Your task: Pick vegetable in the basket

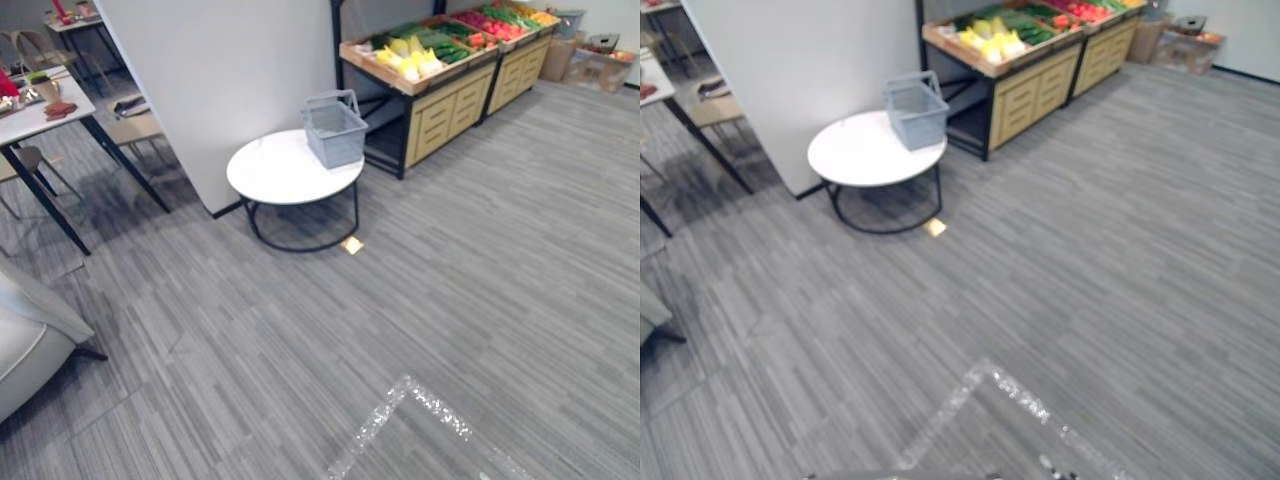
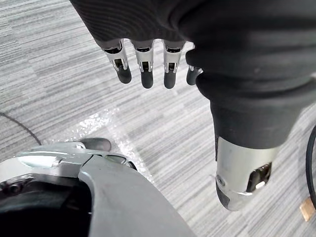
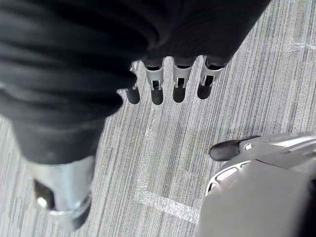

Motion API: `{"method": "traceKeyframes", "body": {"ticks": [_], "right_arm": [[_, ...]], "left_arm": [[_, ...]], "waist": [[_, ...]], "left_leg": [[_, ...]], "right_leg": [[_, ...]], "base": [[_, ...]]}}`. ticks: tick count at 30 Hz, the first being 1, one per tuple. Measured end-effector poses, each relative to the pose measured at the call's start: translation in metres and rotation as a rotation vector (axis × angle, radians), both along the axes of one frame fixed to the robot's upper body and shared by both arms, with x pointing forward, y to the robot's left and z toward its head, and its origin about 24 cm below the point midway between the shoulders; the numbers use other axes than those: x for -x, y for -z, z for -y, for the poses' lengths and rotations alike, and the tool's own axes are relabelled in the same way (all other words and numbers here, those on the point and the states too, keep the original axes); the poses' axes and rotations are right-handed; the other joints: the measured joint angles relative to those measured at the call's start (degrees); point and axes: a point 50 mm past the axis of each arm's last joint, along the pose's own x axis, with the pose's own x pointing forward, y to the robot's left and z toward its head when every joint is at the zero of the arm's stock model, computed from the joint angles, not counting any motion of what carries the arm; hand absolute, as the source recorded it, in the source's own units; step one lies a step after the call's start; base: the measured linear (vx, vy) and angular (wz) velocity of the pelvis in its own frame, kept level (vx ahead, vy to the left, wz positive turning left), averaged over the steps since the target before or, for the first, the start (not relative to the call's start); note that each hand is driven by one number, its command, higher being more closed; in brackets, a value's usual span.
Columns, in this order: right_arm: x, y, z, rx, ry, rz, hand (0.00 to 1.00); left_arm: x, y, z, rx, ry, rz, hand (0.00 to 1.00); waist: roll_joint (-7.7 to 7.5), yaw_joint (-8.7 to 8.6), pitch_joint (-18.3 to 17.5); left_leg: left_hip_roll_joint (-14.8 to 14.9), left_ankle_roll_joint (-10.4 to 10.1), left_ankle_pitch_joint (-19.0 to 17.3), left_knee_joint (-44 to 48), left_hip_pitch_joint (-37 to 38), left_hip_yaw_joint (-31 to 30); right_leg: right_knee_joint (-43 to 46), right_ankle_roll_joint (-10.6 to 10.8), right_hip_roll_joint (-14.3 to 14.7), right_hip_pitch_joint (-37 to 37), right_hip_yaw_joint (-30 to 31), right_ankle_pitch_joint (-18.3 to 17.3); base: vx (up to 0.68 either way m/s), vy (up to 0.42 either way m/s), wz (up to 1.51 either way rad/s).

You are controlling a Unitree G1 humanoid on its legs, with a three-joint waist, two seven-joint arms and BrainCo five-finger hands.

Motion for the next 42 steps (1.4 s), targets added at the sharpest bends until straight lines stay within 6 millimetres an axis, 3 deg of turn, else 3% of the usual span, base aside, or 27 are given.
{"method": "traceKeyframes", "body": {"ticks": [18,37,42], "right_arm": [[-0.010,-0.003,-0.001,0.014,0.011,0.078,0.00],[-0.008,-0.003,-0.001,-0.001,0.052,0.084,0.00],[-0.016,-0.004,-0.001,-0.002,0.044,0.102,0.00]], "left_arm": [[-0.001,-0.001,-0.001,-0.011,-0.052,0.025,0.00],[-0.004,-0.002,-0.003,-0.020,-0.064,0.038,0.00],[-0.013,-0.003,-0.005,-0.044,-0.073,0.060,0.00]], "waist": [[-0.34,0.08,0.71],[-0.76,0.15,0.70],[-0.64,0.09,1.19]], "left_leg": [[0.83,-0.33,-0.23,-0.03,0.68,1.56],[0.79,-0.63,-0.44,0.06,0.63,1.71],[1.33,-0.64,-0.44,0.98,-0.98,1.83]], "right_leg": [[-0.02,-0.10,0.86,-0.03,1.37,0.05],[-0.12,-0.12,0.84,-0.15,1.59,0.07],[1.75,-0.62,0.94,-2.24,1.64,-0.33]], "base": [[-0.03,-0.031,-0.04],[-0.01,-0.017,0.00],[-0.02,-0.029,-0.03]]}}
